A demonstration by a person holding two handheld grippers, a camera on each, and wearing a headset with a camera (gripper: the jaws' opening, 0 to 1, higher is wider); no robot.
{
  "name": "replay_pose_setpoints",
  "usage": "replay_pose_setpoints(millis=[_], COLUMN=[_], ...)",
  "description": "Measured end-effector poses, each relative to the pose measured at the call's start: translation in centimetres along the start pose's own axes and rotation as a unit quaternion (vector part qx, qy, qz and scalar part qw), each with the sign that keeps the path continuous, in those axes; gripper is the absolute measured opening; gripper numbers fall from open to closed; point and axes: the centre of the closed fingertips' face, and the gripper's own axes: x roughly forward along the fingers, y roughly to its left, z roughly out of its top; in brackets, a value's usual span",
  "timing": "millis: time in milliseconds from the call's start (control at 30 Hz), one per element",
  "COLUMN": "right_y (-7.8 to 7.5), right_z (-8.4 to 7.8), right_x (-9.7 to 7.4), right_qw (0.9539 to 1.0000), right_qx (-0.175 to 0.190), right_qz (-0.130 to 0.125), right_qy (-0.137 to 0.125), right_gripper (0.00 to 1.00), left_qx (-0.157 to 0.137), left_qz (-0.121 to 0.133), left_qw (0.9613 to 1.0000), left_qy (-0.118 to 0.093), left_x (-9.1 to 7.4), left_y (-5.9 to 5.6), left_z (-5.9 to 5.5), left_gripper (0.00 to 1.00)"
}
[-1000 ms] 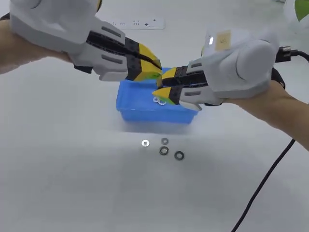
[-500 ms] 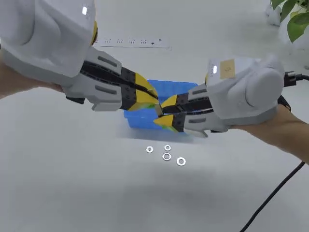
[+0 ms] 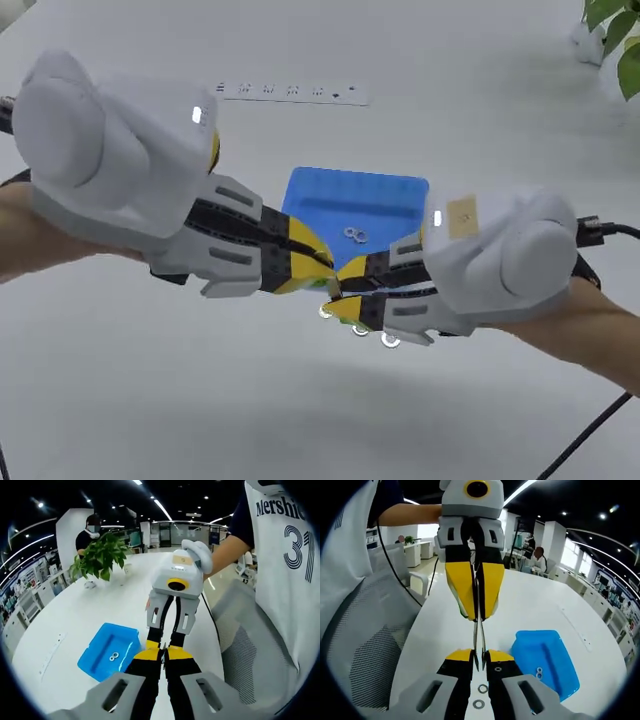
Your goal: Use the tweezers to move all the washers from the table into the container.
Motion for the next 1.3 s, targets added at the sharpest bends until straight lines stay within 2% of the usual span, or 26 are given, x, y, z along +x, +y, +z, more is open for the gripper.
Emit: replay_pose_setpoints(millis=[233,400,667,967,1300], right_y=[-0.1,-0.8,-1.2,-1.7,-1.6], right_z=[-0.8,-1.4,-2.5,-3.1,-3.5], right_x=[1.0,1.8,3.0,3.3,3.8], right_qw=[0.9999,0.9998,0.9996,0.9994,0.9991], right_qx=[0.014,0.017,0.026,0.034,0.04], right_qz=[0.008,0.007,0.007,0.007,0.013], right_qy=[-0.001,0.001,0.001,-0.002,-0.001], right_gripper=[0.11,0.11,0.11,0.11,0.11], left_qx=[-0.02,-0.033,-0.037,-0.042,-0.043], left_qz=[-0.005,0.0,-0.003,0.0,-0.005], left_qw=[0.9998,0.9995,0.9991,0.9989,0.9986], left_qy=[0.002,0.002,0.019,0.022,0.031], left_x=[0.3,0.6,1.3,1.9,2.3], left_y=[0.4,1.3,2.0,2.6,2.6], left_z=[-1.2,-2.0,-3.3,-3.8,-4.3], left_gripper=[0.06,0.06,0.06,0.06,0.06])
